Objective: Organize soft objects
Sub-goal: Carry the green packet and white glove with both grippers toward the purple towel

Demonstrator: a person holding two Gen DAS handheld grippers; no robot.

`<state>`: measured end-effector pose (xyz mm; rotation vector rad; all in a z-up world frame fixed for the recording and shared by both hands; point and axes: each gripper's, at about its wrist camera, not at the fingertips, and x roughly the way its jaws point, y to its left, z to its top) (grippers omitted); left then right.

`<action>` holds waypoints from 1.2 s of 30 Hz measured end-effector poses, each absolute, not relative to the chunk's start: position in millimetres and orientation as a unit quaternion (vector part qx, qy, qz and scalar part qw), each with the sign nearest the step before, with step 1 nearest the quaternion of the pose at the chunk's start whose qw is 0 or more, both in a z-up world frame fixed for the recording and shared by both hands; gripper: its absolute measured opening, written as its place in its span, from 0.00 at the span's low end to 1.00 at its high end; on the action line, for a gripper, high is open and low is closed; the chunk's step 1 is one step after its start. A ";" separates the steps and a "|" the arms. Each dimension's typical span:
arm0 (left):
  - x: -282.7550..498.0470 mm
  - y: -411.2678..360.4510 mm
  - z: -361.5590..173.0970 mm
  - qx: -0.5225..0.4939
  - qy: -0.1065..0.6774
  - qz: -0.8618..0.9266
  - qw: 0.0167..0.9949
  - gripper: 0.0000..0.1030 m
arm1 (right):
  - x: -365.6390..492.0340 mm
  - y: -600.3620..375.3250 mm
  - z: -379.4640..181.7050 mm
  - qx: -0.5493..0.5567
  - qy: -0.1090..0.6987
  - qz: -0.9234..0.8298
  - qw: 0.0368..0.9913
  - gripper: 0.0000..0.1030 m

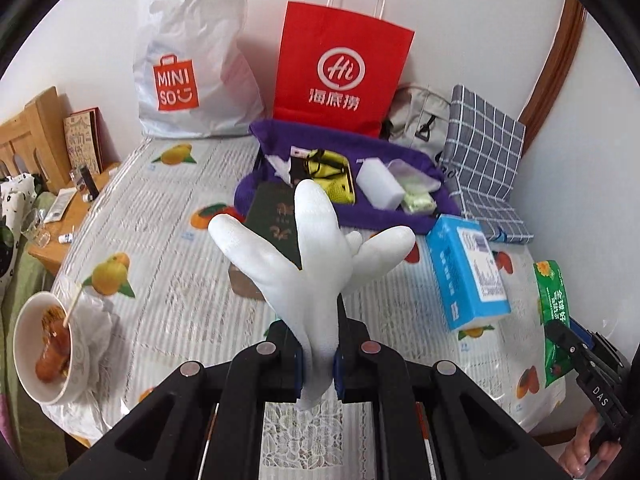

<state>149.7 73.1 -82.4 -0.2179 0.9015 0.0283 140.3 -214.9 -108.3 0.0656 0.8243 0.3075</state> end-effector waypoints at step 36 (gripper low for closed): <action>269.8 72.7 -52.6 -0.077 0.411 0.009 0.908 0.10 | 260.9 -184.3 -68.2 0.021 0.376 0.154 0.914 0.29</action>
